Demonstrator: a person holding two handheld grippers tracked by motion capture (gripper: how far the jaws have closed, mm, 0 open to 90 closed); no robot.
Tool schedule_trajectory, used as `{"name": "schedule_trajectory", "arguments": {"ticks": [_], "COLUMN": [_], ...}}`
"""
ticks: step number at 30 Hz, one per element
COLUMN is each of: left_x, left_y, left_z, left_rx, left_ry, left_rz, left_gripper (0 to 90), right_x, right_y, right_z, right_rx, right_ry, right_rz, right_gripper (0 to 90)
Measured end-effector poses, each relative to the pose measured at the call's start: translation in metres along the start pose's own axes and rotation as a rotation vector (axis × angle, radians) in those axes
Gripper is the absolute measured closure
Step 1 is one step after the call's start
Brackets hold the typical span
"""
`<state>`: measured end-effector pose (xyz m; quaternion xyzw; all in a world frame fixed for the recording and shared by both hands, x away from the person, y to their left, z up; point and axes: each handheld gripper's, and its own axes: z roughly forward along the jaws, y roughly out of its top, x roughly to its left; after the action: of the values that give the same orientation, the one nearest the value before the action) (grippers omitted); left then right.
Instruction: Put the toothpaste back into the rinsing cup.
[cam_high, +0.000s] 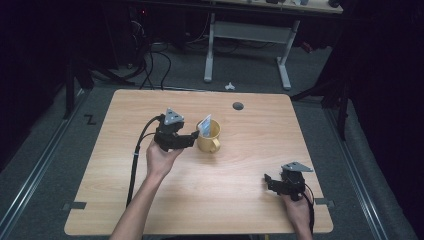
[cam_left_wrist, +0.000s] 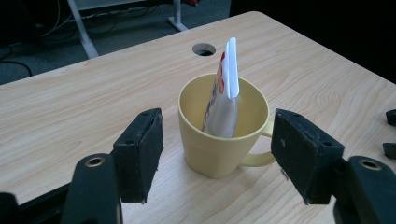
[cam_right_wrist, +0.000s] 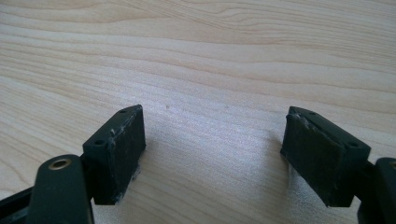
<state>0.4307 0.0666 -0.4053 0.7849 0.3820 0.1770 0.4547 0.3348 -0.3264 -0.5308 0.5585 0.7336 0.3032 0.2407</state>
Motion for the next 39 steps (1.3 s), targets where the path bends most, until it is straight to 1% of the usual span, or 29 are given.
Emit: {"name": "schedule_trajectory", "arguments": {"ticks": [7, 9, 19, 20, 22, 24, 31, 37, 39], "left_x": [0.002, 0.003, 0.008, 0.008, 0.009, 0.009, 0.011, 0.013, 0.014], "left_y": [-0.003, -0.005, -0.011, -0.012, -0.013, -0.014, -0.018, -0.023, -0.025], "left_z": [-0.006, -0.008, -0.014, -0.015, -0.017, -0.019, -0.024, -0.028, -0.030], "left_rx": [-0.004, -0.007, -0.011, -0.007, -0.010, -0.019, -0.017, -0.024, -0.019], "left_ry": [0.001, -0.004, 0.003, 0.007, 0.009, 0.009, 0.012, 0.016, 0.020], "left_rz": [-0.003, -0.014, -0.030, -0.027, -0.026, -0.035, -0.039, -0.052, -0.053], "left_gripper": [34.6, 34.6, 34.7, 34.7, 34.7, 34.7, 34.7, 34.7, 34.6], "right_x": [0.000, 0.000, 0.000, 0.000, 0.000, 0.000, 0.000, 0.000, 0.000], "right_y": [0.000, 0.000, 0.000, 0.000, 0.000, 0.000, 0.000, 0.000, 0.000], "right_z": [0.000, 0.000, 0.000, 0.000, 0.000, 0.000, 0.000, 0.000, 0.000], "right_rx": [0.000, 0.000, 0.000, 0.000, 0.000, 0.000, 0.000, 0.000, 0.000], "right_ry": [0.000, 0.000, 0.000, 0.000, 0.000, -0.001, 0.000, 0.000, -0.001], "right_rz": [0.000, 0.000, 0.001, 0.000, 0.001, 0.000, 0.000, 0.000, 0.001], "right_gripper": [21.4, 21.4, 21.4, 21.4, 21.4, 21.4, 21.4, 21.4, 21.4]}}
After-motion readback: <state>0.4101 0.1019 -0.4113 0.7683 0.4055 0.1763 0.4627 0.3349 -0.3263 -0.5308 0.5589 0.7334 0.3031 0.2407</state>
